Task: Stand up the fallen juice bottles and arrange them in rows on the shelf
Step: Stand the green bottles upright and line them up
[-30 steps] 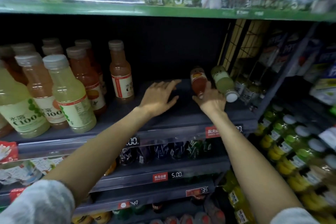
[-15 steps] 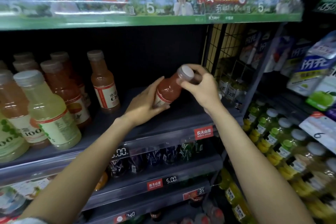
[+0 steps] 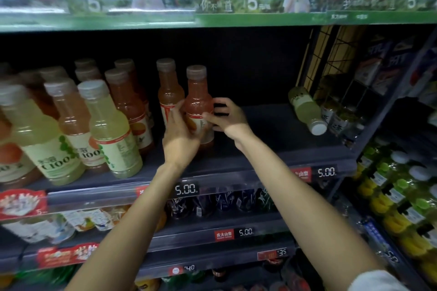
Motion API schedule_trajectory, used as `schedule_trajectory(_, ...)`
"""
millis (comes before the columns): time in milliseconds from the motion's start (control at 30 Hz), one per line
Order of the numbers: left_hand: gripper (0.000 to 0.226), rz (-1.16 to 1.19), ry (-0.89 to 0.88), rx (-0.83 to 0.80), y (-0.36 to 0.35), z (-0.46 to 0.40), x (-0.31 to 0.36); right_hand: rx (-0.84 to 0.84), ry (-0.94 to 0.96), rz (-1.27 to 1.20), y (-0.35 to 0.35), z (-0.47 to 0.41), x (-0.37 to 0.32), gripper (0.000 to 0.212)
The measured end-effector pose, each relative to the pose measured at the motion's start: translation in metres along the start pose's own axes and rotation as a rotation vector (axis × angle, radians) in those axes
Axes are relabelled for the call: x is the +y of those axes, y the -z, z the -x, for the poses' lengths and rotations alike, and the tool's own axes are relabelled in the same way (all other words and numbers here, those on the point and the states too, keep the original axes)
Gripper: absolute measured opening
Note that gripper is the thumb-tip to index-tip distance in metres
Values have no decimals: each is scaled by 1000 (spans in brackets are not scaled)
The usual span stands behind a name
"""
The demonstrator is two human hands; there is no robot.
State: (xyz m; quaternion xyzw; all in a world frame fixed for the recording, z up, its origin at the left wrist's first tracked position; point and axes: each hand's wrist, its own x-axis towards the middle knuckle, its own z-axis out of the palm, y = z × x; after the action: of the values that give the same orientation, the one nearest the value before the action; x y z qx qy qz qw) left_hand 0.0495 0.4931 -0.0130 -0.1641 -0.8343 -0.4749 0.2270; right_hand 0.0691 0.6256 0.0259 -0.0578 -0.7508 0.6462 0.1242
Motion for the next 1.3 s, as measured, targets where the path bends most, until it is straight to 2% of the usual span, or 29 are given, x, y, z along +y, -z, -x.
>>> schedule_trajectory(100, 76, -97, -78, 53, 7, -3, -14, -3, 8, -6, -9, -7, -2, 43)
schedule_trajectory(267, 92, -35, -7, 35, 9, -13, -26, 16, 29, 33, -16, -16, 1, 41)
schedule_trajectory(400, 95, -32, 38, 11, 5, -18, -31, 14, 60, 65, -24, -23, 1, 40)
schedule_trajectory(500, 86, -81, 37, 35, 3, -15, -24, -22, 72, 94, -29, -29, 3, 42)
schedule_trajectory(633, 71, -73, -74, 89, 1, -1, -12, -45, 98, 168, -19, -24, 8, 44)
schedule_trajectory(767, 35, -39, -264, 190, -2, 7, 8, 25, 318, 365, 33, 6, 16, 34)
schedule_trajectory(833, 24, -17, -355, 95, -9, 5, 24, 124, 433, 589, 75, 21, 25, 27)
schedule_trajectory(900, 24, -70, -487, -44, -19, -1, 34, 268, 445, 820, 110, 29, 31, 22)
schedule_trajectory(1000, 32, -238, -700, -321, -56, -15, 48, 460, 327, 1073, 159, 30, 40, 25)
schedule_trajectory(1100, 30, -410, -791, -539, -96, -30, 54, 459, 77, 1256, 189, 27, 51, 48)
schedule_trajectory(1167, 34, -425, -770, -599, -118, -39, 59, 434, -47, 1229, 196, 21, 56, 58)
schedule_trajectory(1233, 48, -385, -588, -670, -138, -46, 65, 414, -137, 1181, 196, 14, 57, 62)
schedule_trajectory(1300, 71, -287, -378, -785, -156, -49, 72, 412, -201, 1133, 197, 10, 54, 62)
